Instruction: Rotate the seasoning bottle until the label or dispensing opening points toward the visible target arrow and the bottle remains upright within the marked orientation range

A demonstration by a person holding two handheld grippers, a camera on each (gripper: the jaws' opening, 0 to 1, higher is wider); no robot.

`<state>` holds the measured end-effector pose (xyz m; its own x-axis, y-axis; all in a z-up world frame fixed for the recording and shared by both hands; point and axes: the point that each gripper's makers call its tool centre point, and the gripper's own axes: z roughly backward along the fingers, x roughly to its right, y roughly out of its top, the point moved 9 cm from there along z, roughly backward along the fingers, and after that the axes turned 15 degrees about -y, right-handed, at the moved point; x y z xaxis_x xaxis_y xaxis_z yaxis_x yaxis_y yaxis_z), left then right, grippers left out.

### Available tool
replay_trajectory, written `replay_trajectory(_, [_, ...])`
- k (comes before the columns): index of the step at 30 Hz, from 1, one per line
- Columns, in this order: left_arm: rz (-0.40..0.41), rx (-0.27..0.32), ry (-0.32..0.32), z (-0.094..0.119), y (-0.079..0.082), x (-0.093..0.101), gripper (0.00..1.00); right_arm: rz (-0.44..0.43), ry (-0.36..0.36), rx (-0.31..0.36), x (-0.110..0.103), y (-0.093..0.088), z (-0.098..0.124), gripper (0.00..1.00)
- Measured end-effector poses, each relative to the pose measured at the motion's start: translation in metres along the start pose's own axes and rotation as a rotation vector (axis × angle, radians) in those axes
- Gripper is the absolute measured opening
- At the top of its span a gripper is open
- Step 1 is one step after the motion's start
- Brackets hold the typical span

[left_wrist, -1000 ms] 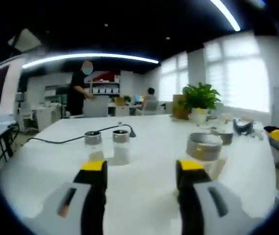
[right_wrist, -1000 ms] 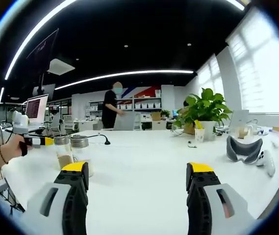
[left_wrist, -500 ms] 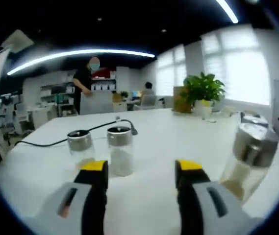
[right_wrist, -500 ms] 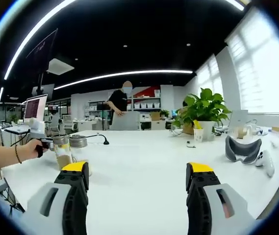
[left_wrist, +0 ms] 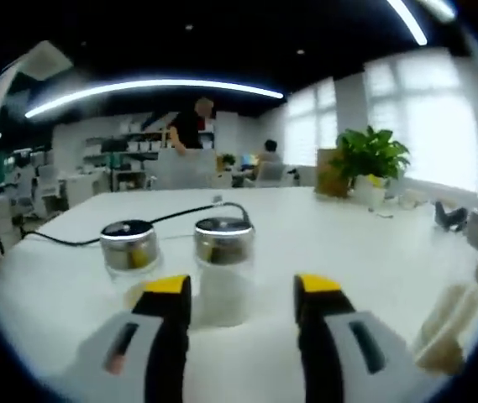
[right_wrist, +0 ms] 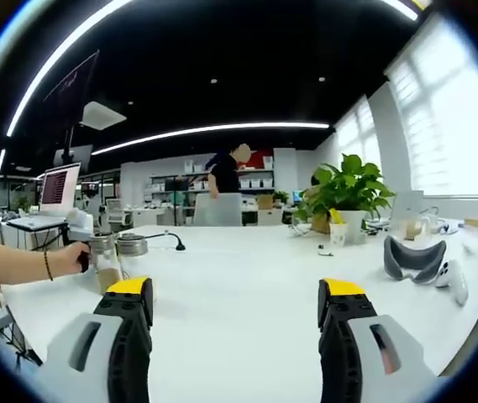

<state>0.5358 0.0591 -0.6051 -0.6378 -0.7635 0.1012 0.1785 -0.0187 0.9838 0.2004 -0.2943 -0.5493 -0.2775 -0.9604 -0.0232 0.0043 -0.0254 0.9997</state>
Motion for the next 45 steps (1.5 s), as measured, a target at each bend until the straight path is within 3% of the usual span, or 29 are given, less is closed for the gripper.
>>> replay_trajectory(9, [-0.058,-0.018,0.022,-0.016,0.003,-0.004,0.51,0.000,0.006,-0.001,0.001,-0.001,-0.001,0.83])
replay_trajectory(14, [-0.074,-0.035,0.048,-0.022,0.002,-0.011,0.44,0.003,0.005,-0.008,0.002,-0.001,-0.001,0.82])
replay_trajectory(16, [-0.141,-0.053,0.091,-0.021,0.001,-0.014,0.39,0.006,0.005,-0.003,0.002,0.000,-0.001,0.81])
replay_trajectory(17, [-0.150,-0.046,0.080,-0.022,-0.001,-0.013,0.38,0.008,0.005,-0.003,0.002,0.000,-0.001,0.81])
replay_trajectory(27, [-0.141,-0.046,0.095,-0.023,-0.004,-0.012,0.36,0.005,0.008,-0.015,0.003,-0.002,-0.003,0.81])
replay_trajectory(33, [-0.190,-0.072,0.070,-0.018,0.000,-0.005,0.35,0.005,0.000,-0.015,0.005,-0.002,-0.003,0.80])
replay_trajectory(38, [-0.146,-0.044,0.046,-0.009,-0.002,-0.004,0.34,-0.001,0.003,-0.028,0.004,-0.005,-0.005,0.80])
replay_trajectory(45, [-0.147,-0.034,0.003,0.006,-0.005,0.006,0.34,-0.011,0.012,-0.033,0.002,-0.006,-0.005,0.80])
